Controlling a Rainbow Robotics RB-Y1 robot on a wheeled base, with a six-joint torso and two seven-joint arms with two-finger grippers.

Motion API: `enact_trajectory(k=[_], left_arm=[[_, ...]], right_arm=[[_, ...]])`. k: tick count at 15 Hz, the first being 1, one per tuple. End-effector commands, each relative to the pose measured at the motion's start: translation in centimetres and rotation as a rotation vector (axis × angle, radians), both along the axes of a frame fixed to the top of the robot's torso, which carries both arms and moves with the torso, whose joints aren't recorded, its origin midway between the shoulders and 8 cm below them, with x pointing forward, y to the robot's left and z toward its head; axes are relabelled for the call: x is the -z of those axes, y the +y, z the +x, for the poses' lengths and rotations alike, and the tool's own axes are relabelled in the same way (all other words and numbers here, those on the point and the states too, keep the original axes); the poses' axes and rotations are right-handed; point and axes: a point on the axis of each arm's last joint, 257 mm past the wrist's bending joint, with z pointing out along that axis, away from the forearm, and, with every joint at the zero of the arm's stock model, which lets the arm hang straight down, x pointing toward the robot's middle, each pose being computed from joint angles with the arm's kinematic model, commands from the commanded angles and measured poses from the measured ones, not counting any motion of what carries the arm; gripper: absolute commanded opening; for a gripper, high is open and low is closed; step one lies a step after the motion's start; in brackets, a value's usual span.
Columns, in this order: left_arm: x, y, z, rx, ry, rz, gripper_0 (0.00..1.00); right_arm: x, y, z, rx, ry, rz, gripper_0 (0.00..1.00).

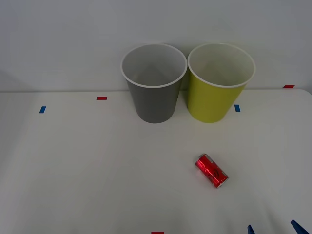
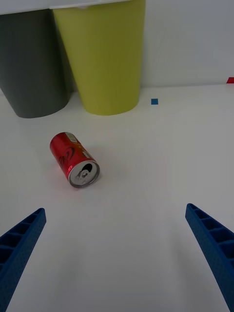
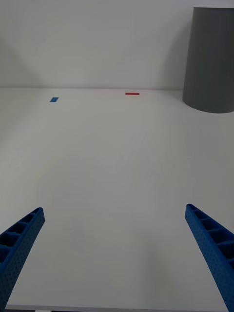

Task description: Put cans in the gray bin and PET bottles in the light green bin.

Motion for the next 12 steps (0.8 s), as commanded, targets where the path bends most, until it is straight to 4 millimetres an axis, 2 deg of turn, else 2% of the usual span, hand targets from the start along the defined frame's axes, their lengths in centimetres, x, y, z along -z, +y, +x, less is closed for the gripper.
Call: enact_trajectory(k=[1, 3, 6, 12], left_arm=[[0.0, 0.0, 0.0, 0.000, 0.000, 0.000, 1.00], [0.0, 0.0, 0.0, 0.000, 0.000, 0.000, 1.00], [0.0, 0.0, 0.0, 0.000, 0.000, 0.000, 1.00], [0.0, 0.0, 0.0, 0.000, 0.000, 0.000, 1.00]], right_arm=[[-2.4, 1.8, 3.8, -0.015, 0.033, -0.027, 1.00], [-2.6, 1.9, 6.0, -0.037, 0.057, -0.062, 1.00], [-2.0, 2.7, 8.1, -0.078, 0.093, -0.079, 1.00], [-3.3, 5.8, 9.3, -0.082, 0.197, -0.093, 1.00]])
